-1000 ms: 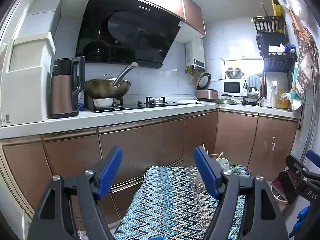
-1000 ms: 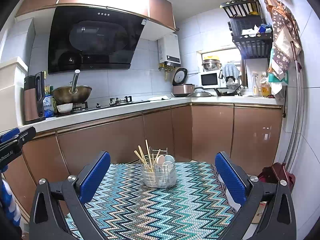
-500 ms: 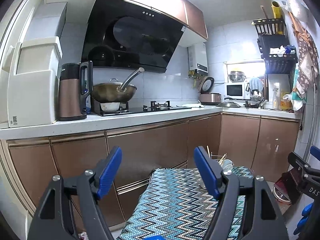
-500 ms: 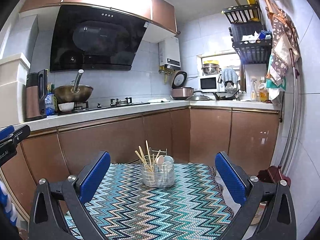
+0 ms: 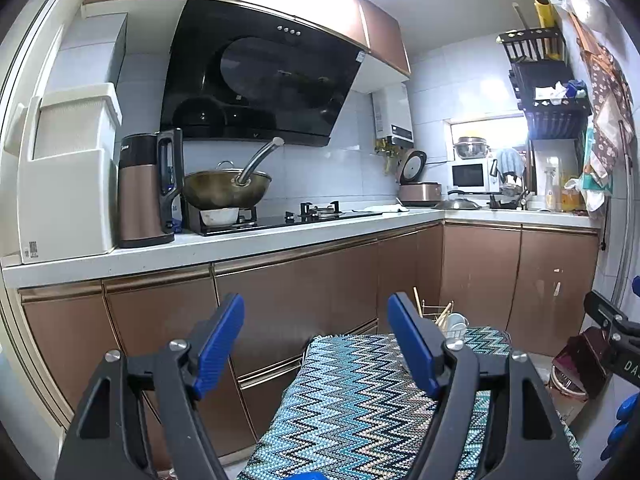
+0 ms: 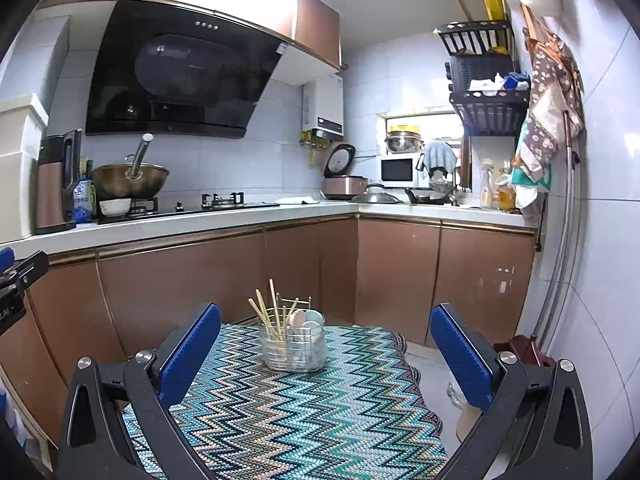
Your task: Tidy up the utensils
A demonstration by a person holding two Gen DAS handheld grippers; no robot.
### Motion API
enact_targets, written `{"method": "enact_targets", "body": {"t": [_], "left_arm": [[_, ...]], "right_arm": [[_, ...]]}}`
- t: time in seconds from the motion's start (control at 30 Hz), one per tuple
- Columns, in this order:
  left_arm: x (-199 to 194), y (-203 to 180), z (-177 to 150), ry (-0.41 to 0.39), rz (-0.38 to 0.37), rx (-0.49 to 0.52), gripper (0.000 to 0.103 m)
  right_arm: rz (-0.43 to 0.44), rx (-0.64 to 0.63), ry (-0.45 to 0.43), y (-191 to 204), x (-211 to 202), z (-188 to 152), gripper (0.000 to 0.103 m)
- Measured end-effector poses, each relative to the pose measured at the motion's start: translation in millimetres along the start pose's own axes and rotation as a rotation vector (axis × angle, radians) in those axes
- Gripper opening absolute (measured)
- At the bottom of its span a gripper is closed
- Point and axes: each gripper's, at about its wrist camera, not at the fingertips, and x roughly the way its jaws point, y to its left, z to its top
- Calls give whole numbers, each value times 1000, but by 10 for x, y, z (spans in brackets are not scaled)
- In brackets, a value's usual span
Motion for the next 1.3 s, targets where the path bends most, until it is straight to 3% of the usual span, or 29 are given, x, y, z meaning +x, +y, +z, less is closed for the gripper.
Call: {"method": "enact_targets", "body": {"t": [1.3], "left_arm": [[21,-142,-5,11,-20,10,73]], "right_arm": [[-10,5,13,-70,36,-31,103]]}}
